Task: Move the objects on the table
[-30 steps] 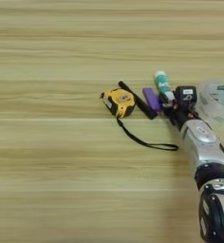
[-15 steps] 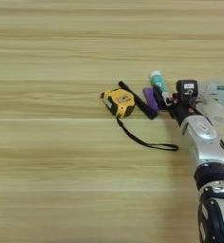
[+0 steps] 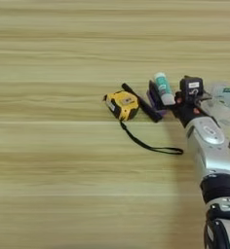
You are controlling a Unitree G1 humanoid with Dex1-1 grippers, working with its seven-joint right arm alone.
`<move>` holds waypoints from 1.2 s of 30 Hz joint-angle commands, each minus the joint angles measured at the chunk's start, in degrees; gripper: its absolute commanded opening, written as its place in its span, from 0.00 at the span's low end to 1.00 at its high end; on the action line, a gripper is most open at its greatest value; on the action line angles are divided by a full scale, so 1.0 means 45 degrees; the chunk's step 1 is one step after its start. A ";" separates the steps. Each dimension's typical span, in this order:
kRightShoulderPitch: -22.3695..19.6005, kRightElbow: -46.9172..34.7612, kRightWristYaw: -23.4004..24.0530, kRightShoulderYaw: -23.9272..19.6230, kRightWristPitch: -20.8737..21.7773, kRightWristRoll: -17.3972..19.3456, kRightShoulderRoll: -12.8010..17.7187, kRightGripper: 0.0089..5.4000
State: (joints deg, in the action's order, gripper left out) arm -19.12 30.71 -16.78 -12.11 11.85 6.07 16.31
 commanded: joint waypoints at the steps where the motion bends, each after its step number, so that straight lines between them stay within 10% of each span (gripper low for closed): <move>1: -0.0225 -0.1815 -0.0133 0.0154 -0.0119 0.0143 0.0275 0.99; 21: 0.3232 -0.6095 -0.1037 -0.0024 -0.2151 0.0644 0.0693 0.99; 36: 0.3889 -0.6093 -0.1701 0.0792 -0.2819 0.0359 0.0560 0.99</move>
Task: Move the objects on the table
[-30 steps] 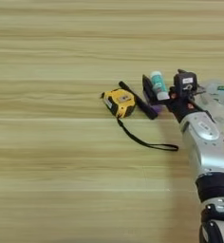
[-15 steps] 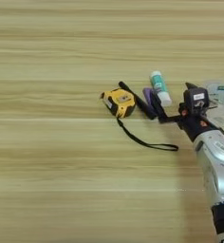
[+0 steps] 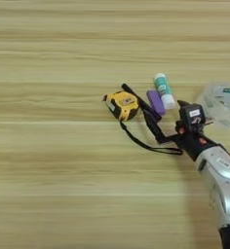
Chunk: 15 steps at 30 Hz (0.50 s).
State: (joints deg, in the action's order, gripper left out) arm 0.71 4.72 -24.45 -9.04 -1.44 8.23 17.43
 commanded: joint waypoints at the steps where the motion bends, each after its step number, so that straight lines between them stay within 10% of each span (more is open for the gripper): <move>1: -0.0494 -0.0288 -0.0021 0.0182 0.0101 -0.0164 0.0320 0.99; 15: -0.0450 0.0264 -0.0152 0.0607 -0.0049 -0.0441 0.0302 0.99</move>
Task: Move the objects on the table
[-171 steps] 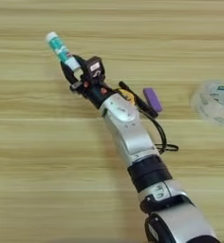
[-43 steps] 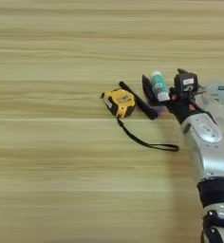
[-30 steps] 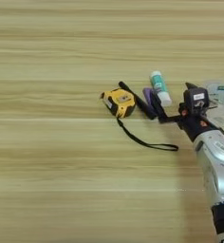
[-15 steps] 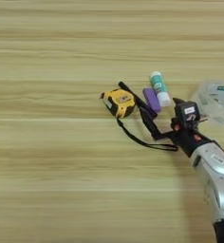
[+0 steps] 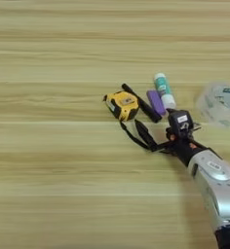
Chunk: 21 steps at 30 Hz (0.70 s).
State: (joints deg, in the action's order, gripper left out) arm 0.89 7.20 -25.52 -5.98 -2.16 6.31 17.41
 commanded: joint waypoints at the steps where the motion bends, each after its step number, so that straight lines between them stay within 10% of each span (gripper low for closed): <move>1: -0.0492 -0.0262 0.0084 -0.0069 0.0101 -0.0025 0.0308 0.99; 21: -0.1211 0.1362 -0.0268 -0.0482 -0.0809 0.1193 -0.0116 0.99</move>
